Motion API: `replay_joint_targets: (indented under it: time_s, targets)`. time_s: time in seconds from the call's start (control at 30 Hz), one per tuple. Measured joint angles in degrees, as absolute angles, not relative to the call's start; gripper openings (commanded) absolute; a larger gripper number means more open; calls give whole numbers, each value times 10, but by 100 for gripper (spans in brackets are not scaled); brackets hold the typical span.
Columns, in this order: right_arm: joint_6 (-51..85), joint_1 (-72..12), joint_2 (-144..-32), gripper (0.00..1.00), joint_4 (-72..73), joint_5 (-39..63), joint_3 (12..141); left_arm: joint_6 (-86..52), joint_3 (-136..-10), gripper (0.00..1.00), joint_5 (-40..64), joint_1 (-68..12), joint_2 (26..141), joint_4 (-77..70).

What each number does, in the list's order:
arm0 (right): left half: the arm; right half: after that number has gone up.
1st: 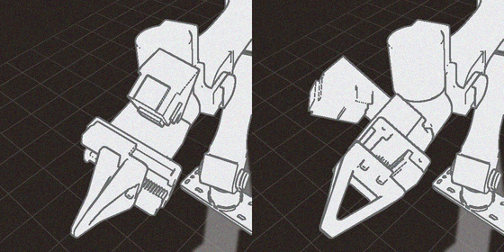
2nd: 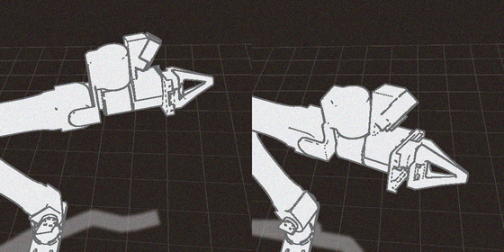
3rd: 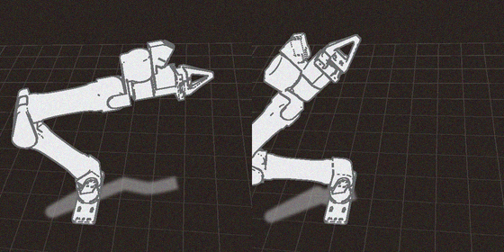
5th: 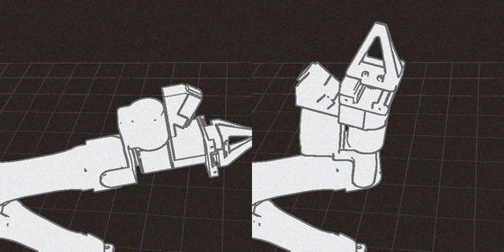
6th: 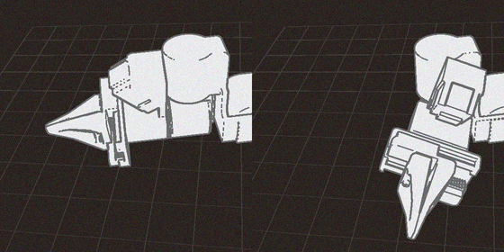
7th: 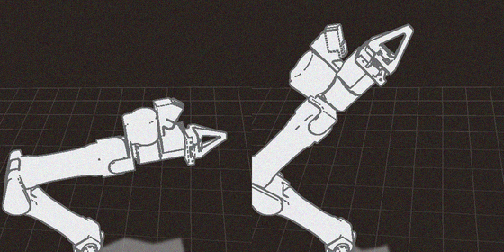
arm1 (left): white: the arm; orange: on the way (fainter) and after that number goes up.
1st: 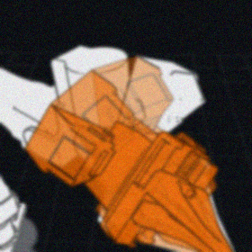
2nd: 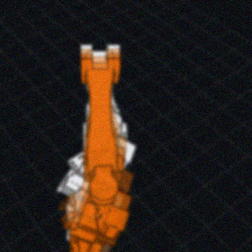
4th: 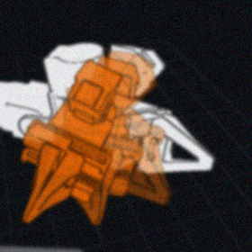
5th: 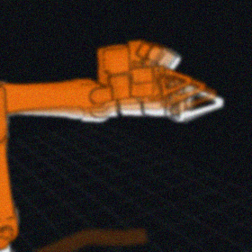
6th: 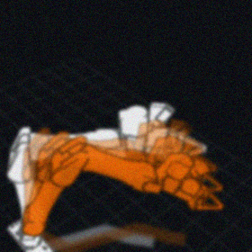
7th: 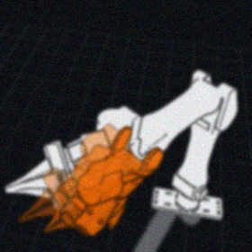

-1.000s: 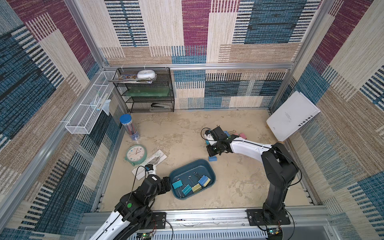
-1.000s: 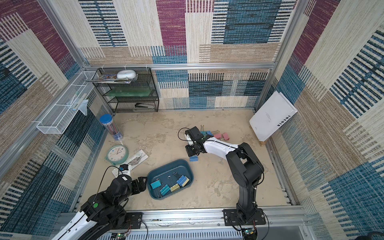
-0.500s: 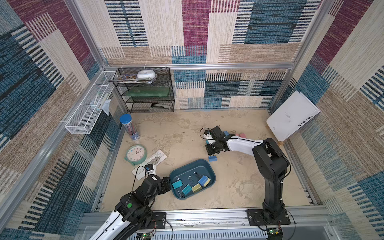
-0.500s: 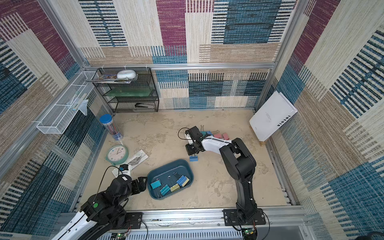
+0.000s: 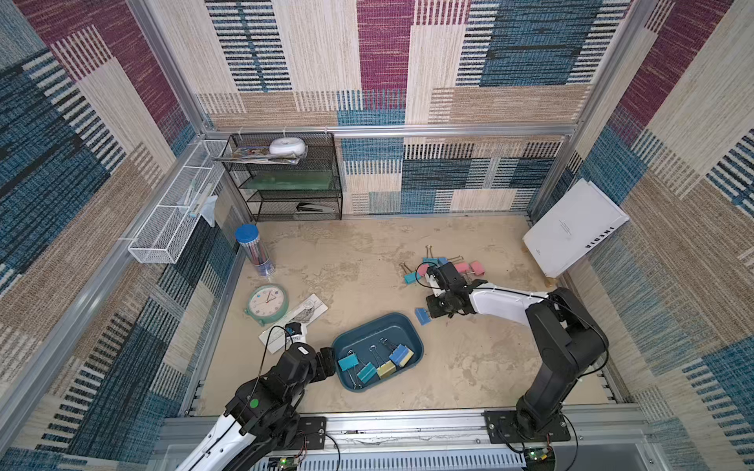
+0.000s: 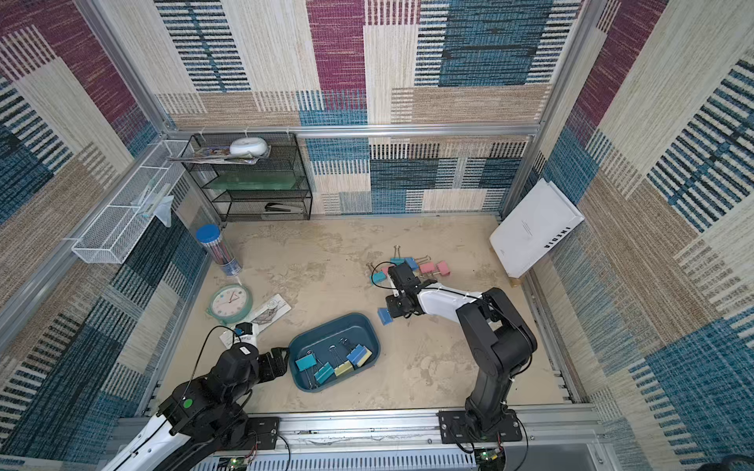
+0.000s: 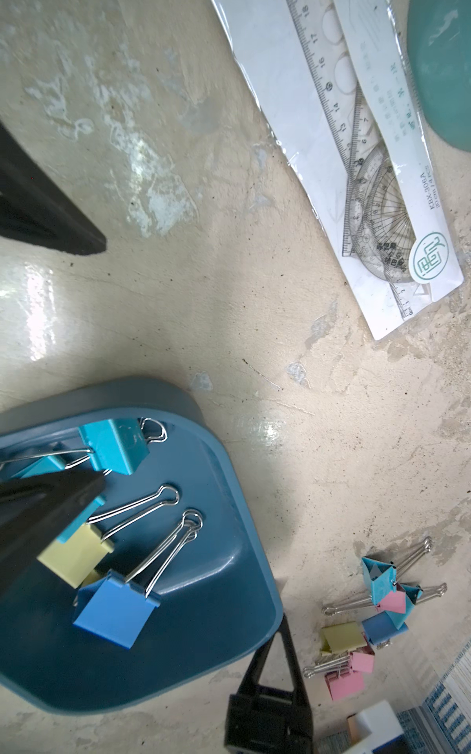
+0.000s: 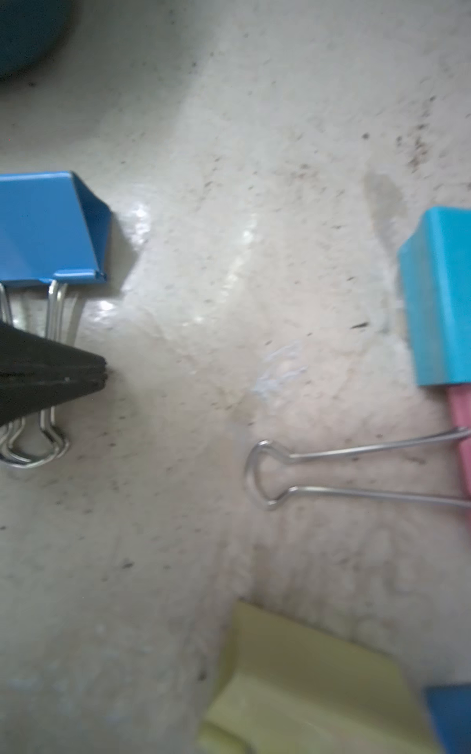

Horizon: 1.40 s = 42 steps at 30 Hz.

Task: Put the binder clips in the storage box
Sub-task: Adjust the binder clip at the center of the board, then pick up the binder clip at the center of the board.

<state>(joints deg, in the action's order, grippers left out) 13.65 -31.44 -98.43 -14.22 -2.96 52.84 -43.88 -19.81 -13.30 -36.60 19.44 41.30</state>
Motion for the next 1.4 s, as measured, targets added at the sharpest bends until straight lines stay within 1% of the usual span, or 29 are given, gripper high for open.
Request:
replay_joint_targets:
  time_s: [0.2, 0.37, 0.4, 0.43, 0.47, 0.53, 0.57, 0.63, 0.7, 0.77, 0.97, 1.1, 1.4]
  targets:
    - [185, -320, -892, 0, -166, -12, 438, -435, -198, 86, -127, -366, 193, 412]
    - [215, -356, -844, 0, -184, 44, 398, -434, -198, 86, -124, -366, 191, 411]
    - [219, -360, -837, 5, -192, 50, 396, -434, -198, 86, -123, -366, 191, 411]
    - [225, -364, -826, 15, -202, 55, 393, -434, -198, 86, -122, -366, 190, 411]
    - [232, -365, -809, 29, -213, 54, 393, -434, -198, 86, -122, -366, 190, 411]
    - [237, -363, -781, 52, -227, 39, 401, -434, -197, 86, -122, -366, 190, 411]
    - [237, -363, -771, 58, -233, 31, 407, -434, -197, 86, -122, -366, 190, 411]
    - [229, -363, -751, 67, -236, 30, 421, -434, -196, 86, -122, -366, 190, 411]
    - [218, -364, -747, 71, -229, 37, 427, -434, -196, 86, -122, -366, 189, 410]
    - [203, -364, -766, 74, -228, 46, 437, -434, -196, 86, -122, -366, 189, 410]
    - [160, -375, -841, 78, -229, 49, 462, -434, -196, 86, -122, -366, 185, 410]
    - [139, -387, -862, 84, -227, 45, 476, -434, -196, 86, -122, -366, 185, 411]
    - [101, -404, -924, 86, -223, 22, 511, -435, -196, 86, -122, -366, 185, 411]
